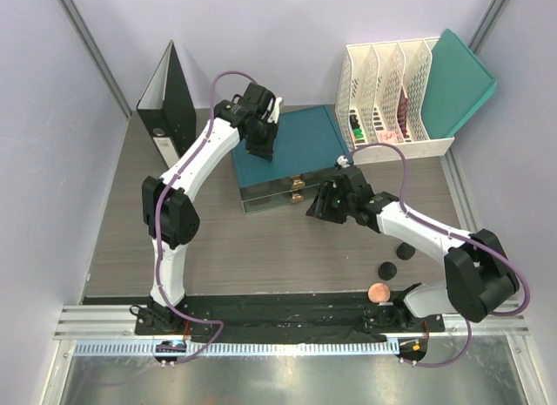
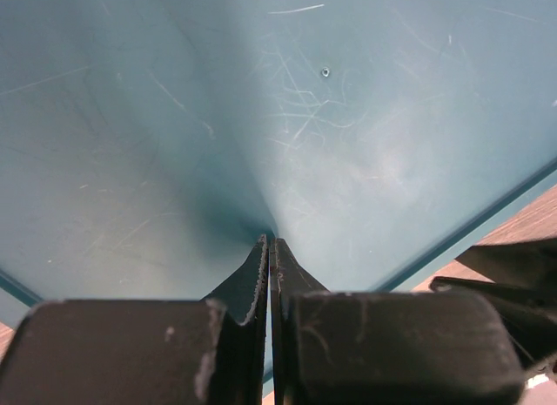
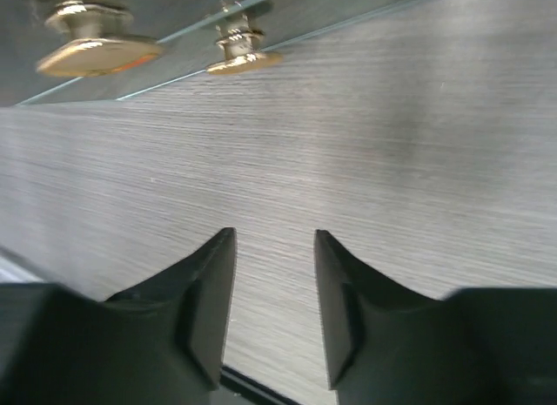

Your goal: Organize the makeup

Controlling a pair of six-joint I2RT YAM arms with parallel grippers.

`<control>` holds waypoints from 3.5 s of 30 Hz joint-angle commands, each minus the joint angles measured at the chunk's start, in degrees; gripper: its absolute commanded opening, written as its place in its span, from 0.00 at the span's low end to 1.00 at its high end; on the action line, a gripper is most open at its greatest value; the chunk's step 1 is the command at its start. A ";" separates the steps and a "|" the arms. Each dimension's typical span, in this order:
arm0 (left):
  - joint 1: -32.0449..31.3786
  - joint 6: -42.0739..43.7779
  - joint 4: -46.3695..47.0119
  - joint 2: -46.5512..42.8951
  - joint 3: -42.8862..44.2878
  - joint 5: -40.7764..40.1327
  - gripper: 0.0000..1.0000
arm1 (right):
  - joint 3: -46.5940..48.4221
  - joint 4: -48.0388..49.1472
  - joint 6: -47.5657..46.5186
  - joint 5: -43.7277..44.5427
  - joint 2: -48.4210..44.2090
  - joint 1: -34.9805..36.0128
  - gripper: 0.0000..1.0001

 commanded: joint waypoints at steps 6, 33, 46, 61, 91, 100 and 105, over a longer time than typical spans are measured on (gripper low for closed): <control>-0.10 0.09 -4.48 2.86 -2.25 3.01 0.00 | -13.39 26.14 21.07 -13.02 -0.45 -4.96 0.66; -0.19 0.79 -4.83 2.68 -4.36 3.98 0.00 | -27.38 103.58 57.74 -14.43 34.08 -5.40 0.70; -0.19 2.02 -5.62 3.56 -4.10 3.63 0.00 | -16.22 71.19 46.41 -16.10 27.77 -5.31 0.68; -0.10 3.07 -5.97 3.91 -3.66 3.10 0.00 | -13.31 54.10 45.96 -10.12 25.30 -5.31 0.62; -0.10 3.43 -6.67 5.23 -3.75 3.10 0.00 | -12.53 61.00 50.01 -7.32 27.50 -5.40 0.61; -0.10 3.51 -6.59 5.41 -3.66 3.01 0.00 | -11.82 46.05 50.79 -1.16 21.18 -5.40 0.52; -0.10 3.60 -6.50 5.50 -3.57 2.83 0.00 | -12.52 44.71 51.94 0.42 19.85 -5.40 0.13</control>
